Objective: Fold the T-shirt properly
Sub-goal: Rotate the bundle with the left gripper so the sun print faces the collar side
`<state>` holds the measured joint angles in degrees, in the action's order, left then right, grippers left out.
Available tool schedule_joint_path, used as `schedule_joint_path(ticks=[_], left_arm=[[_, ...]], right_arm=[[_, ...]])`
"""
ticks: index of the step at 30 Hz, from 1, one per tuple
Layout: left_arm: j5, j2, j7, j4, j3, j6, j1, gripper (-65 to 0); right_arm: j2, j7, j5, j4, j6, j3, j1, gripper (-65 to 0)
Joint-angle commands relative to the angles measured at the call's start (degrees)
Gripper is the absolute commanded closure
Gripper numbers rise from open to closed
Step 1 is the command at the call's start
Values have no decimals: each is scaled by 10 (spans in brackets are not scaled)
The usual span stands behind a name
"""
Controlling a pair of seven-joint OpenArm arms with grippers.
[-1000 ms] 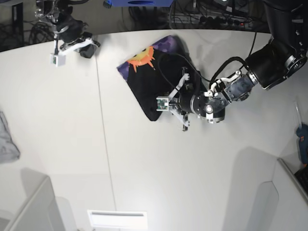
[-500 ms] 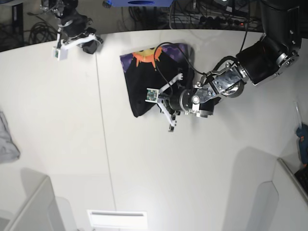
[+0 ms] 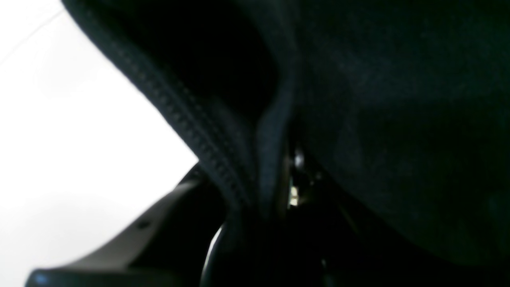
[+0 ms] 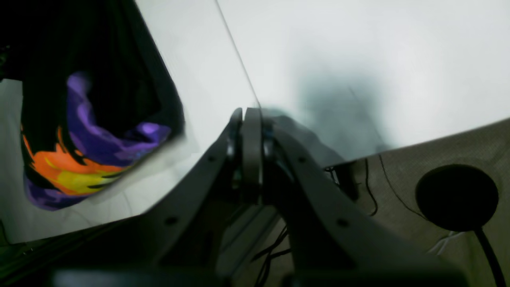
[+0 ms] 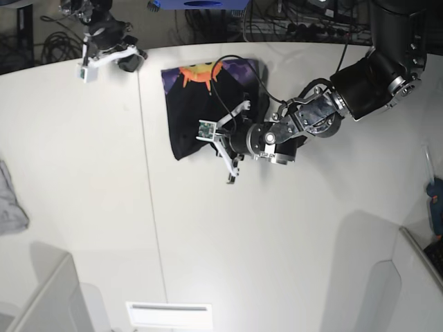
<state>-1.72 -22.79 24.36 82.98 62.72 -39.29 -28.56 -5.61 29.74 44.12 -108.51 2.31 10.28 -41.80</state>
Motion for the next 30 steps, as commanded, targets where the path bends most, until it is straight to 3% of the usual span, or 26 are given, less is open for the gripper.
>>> schedule_joint_path(ticks=[1, 3, 8, 13, 18, 22, 30], left_arm=[[1, 1, -2, 4, -3, -7, -9, 0], [1, 3, -2, 4, -3, -7, -13, 0], [1, 12, -6, -5, -2, -7, -36, 0], [0, 11, -67, -34, 79, -7, -87, 0], [0, 12, -74, -55, 102, -7, -96, 0], [0, 13, -115, -57, 106, -7, -96, 0], [0, 13, -112, -57, 106, -7, -96, 0]], right_arm=[[-2, -9, -1, -9, -5, 1, -4, 0], [4, -9, -27, -9, -5, -2, -4, 0], [63, -8, -124, -9, -5, -1, 0, 0], [100, -7, -186, -8, -5, 0, 4, 0], [102, -7, -186, -8, -5, 1, 4, 0], [102, -7, -187, -8, -5, 1, 4, 0], [100, -7, -187, -8, -5, 1, 11, 0]])
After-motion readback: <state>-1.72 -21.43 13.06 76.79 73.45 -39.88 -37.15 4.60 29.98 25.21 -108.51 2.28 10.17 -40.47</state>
